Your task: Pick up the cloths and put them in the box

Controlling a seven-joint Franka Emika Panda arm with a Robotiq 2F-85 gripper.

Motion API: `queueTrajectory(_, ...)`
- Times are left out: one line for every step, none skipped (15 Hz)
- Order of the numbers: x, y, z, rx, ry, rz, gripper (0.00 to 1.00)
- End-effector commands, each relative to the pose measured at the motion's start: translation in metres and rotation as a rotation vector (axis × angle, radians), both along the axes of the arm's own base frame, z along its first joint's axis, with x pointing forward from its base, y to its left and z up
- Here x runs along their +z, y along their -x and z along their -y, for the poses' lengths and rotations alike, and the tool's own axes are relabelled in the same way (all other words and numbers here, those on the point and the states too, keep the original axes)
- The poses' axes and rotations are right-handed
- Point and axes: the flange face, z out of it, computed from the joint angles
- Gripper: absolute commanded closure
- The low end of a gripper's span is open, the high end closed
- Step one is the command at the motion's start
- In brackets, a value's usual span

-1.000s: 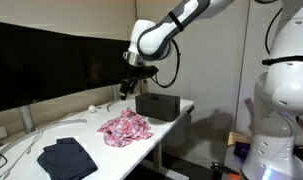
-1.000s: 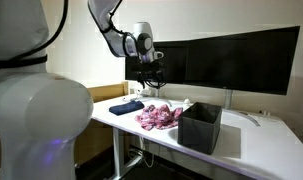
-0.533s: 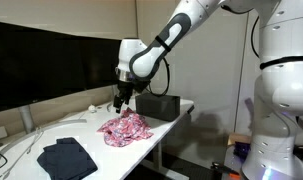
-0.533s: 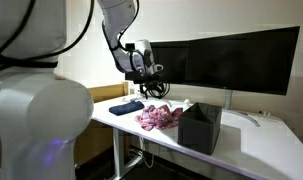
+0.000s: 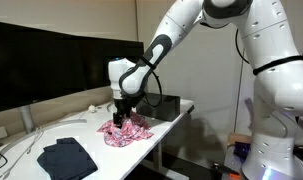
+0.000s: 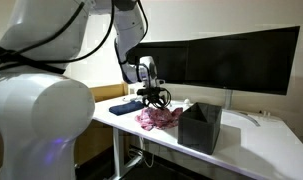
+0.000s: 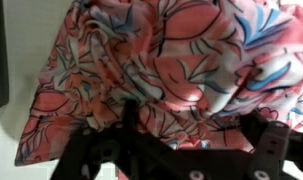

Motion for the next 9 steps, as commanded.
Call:
queueTrajectory(-0.018,-0.008,-0.008,0.052,-0.004,-0.095,0.00)
queueTrajectory(-0.022,-0.008,-0.010,0.075,-0.019,-0.133,0.00)
queueTrajectory(-0.025,-0.008,-0.011,0.091,-0.024,-0.170,0.00)
queueTrajectory(-0.028,-0.008,-0.012,0.112,-0.025,-0.206,0.00)
queueTrajectory(-0.029,-0.008,-0.013,0.127,-0.023,-0.241,0.00)
queueTrajectory(-0.030,-0.008,-0.014,0.149,-0.023,-0.275,0.25)
queueTrajectory(-0.030,-0.008,-0.015,0.162,-0.006,-0.303,0.27)
queueTrajectory(-0.029,-0.008,-0.016,0.177,0.004,-0.328,0.33)
queueTrajectory(-0.024,-0.008,-0.017,0.189,0.022,-0.334,0.41)
